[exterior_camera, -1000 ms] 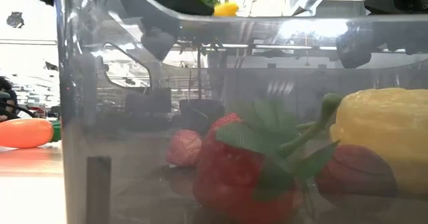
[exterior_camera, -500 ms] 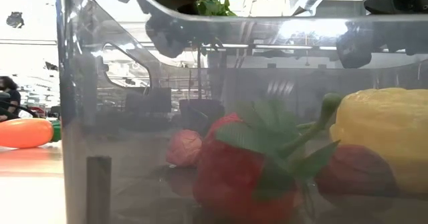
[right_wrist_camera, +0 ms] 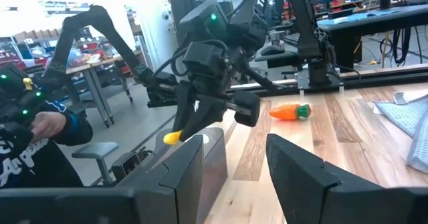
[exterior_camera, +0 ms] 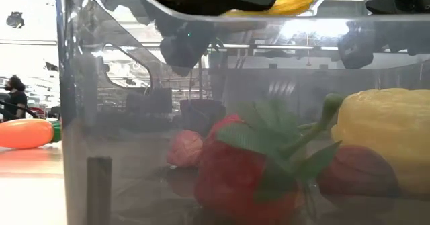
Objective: Pick and placing Produce into tupperware
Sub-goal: Put the yellow corn into the black bin, then put the orange carrot into the black bin
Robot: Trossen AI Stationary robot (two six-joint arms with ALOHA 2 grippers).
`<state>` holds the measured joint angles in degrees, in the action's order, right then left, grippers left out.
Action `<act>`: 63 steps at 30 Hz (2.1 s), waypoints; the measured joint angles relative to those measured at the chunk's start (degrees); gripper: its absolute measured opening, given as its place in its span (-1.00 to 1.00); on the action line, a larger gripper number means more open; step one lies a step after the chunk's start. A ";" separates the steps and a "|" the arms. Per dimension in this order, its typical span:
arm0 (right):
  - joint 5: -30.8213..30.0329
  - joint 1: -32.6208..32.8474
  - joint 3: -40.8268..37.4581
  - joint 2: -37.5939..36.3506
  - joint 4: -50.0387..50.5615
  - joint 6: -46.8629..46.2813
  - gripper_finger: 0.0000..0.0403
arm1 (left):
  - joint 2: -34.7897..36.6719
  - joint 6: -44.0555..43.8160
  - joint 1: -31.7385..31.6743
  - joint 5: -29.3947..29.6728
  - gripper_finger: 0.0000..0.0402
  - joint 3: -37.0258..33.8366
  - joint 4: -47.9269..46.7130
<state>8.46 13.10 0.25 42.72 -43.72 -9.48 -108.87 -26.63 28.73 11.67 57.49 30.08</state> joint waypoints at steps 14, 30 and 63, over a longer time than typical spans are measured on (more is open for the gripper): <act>0.00 0.00 0.00 0.02 -0.01 -0.19 -0.08 | 0.06 0.37 0.09 6.01 0.01 0.00 -2.29; 0.01 0.00 0.00 0.01 0.01 -0.74 -0.08 | 7.00 -7.02 8.01 53.32 -0.07 -0.04 -24.70; 0.01 0.00 -0.01 0.01 0.01 -0.51 -0.08 | 11.29 -104.20 26.36 58.02 0.08 -12.17 -93.51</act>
<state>8.47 13.10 0.24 42.73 -43.70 -9.99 -97.58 -130.83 55.09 69.68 45.33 -63.43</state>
